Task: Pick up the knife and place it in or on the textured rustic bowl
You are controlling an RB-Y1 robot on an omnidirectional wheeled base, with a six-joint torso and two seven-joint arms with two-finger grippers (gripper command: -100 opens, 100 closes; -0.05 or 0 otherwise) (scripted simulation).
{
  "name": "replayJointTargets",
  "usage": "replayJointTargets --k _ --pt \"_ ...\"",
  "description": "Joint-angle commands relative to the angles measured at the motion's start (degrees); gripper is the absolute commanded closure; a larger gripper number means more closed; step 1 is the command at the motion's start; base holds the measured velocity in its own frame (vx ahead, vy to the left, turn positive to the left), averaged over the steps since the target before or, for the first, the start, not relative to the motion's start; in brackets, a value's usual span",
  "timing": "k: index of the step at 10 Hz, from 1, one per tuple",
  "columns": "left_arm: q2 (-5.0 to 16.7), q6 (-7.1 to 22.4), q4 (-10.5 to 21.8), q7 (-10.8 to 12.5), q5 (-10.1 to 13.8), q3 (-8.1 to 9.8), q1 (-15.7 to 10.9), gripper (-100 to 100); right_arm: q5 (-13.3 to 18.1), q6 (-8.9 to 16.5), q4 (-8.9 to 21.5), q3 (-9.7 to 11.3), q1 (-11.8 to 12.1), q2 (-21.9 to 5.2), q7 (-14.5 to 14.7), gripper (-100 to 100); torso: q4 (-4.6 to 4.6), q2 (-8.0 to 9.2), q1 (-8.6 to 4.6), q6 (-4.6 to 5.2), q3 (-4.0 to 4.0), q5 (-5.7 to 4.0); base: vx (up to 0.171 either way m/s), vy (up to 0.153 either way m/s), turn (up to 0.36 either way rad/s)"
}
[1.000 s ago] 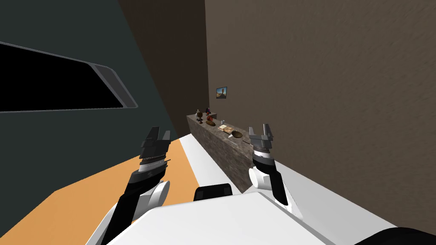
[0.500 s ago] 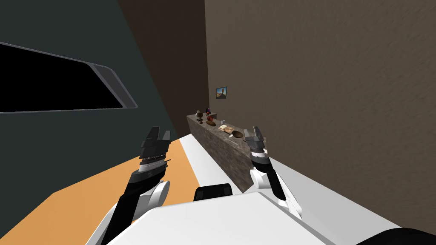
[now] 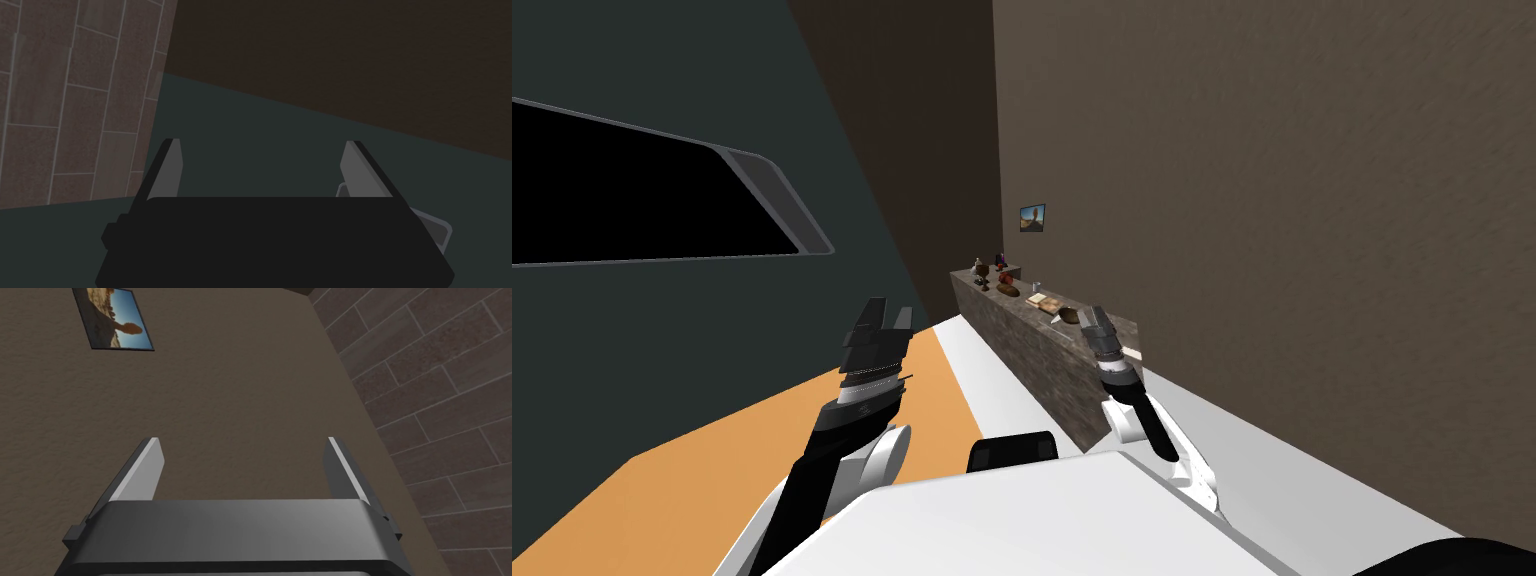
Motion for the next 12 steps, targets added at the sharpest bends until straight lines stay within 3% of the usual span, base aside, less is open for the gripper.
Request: replayJointTargets --k 1,2,4,7,11,12 --pt "0.0 0.0 0.0 0.0 0.0 0.0 0.0 0 0.98 -1.08 2.65 0.5 -0.15 -2.86 0.28 -100 0.0 0.0 0.0 0.0 0.0 0.0 -0.001 0.039 -0.024" --pt "0.0 0.0 0.0 0.0 0.0 0.0 0.0 0 0.98 -1.08 2.65 0.5 -0.15 -3.94 0.28 -100 0.0 -0.01 0.02 0.01 0.0 0.01 0.0 0.031 -0.011" --pt "0.0 0.0 0.0 0.0 0.0 0.0 0.0 0 2.42 -2.74 6.63 1.25 -0.83 -7.79 0.73 -100 0.0 0.0 0.0 0.0 0.0 0.0 -0.002 0.039 -0.019" --pt "0.0 0.0 0.0 0.0 0.0 0.0 0.0 0 3.18 -3.56 9.2 1.69 -1.22 -11.68 0.98 -100 -0.01 -0.04 0.01 0.0 -0.02 0.01 0.007 0.032 -0.011" --pt "0.0 0.0 0.0 0.0 0.0 0.0 0.0 0 5.61 -5.86 15.79 3.36 -2.66 -18.92 1.93 -100 -0.01 -0.07 -0.02 0.0 -0.04 0.0 0.013 0.031 -0.015" --pt "0.0 0.0 0.0 0.0 0.0 0.0 0.0 0 5.61 -5.86 15.79 3.36 -2.66 -19.57 1.93 -100 -0.02 -0.1 -0.01 0.0 -0.05 0.0 0.018 0.027 -0.007"
